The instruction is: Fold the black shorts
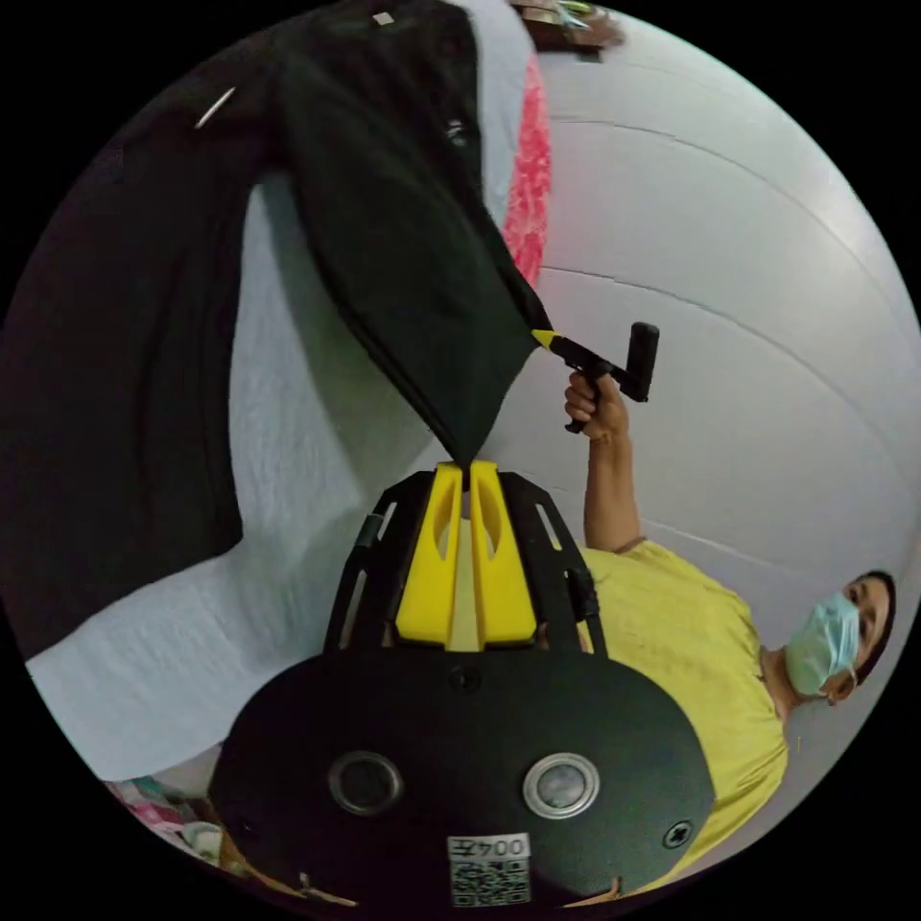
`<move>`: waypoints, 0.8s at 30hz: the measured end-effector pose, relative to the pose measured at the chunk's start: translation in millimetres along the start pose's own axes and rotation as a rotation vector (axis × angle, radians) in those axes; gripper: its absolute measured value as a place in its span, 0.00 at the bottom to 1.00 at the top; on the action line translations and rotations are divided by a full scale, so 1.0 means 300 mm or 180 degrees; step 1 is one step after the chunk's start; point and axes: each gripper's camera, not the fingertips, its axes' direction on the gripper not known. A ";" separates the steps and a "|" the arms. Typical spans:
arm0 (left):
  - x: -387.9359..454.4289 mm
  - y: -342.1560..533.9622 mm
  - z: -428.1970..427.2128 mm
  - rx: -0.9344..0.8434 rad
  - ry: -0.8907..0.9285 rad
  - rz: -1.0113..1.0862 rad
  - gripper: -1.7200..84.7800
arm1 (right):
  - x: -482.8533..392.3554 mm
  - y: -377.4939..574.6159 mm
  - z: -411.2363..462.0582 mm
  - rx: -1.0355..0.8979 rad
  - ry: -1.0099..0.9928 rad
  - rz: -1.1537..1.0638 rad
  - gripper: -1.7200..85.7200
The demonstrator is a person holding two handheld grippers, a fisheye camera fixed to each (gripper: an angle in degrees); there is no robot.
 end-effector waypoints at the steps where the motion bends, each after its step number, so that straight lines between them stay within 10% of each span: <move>1: -0.021 0.000 0.012 -0.0006 0.0013 -0.0067 0.04 | 0.022 -0.008 0.061 -0.0056 0.0047 0.0033 0.03; 19: 0.054 0.204 0.025 0.0159 -0.0353 -0.0068 0.11 | -0.082 0.018 0.470 0.0217 0.0884 -0.0029 0.15; 24: 0.169 0.398 -0.204 0.0910 -0.1321 0.0297 0.12 | -0.322 0.013 0.679 0.0324 0.0540 -0.0583 0.15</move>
